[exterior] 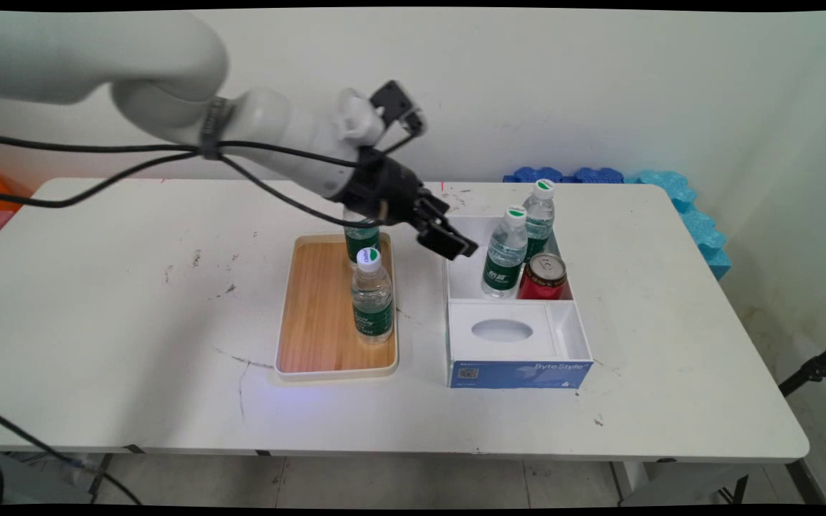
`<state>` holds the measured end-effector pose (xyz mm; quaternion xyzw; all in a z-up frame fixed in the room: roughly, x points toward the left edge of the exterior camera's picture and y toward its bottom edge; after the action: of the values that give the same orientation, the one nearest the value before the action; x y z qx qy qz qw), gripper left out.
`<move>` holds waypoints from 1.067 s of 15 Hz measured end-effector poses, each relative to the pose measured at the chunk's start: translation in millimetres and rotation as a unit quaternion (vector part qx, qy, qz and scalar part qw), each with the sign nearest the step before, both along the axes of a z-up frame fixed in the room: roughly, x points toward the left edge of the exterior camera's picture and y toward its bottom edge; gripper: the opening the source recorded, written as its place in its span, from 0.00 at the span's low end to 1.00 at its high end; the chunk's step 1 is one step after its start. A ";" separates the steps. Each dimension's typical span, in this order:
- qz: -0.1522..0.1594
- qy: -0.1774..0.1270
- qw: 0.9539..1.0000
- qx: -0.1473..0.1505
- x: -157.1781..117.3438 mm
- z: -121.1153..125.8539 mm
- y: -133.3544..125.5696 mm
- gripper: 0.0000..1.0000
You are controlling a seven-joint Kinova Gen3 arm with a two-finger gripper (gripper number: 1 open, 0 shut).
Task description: Pick up the green bottle from the white box
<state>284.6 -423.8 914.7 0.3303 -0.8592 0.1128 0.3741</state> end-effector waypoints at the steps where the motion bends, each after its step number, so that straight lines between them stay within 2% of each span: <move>1: 0.001 -0.004 1.000 0.000 -8.6 -2.7 -5.2 1.00; 5: 0.008 -0.022 1.000 0.003 -31.6 -14.0 -25.7 1.00; 16: 0.022 -0.037 0.999 0.025 -58.1 -55.9 -57.2 1.00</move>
<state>226.5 -481.0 858.8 0.3538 -0.8676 0.1119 0.3310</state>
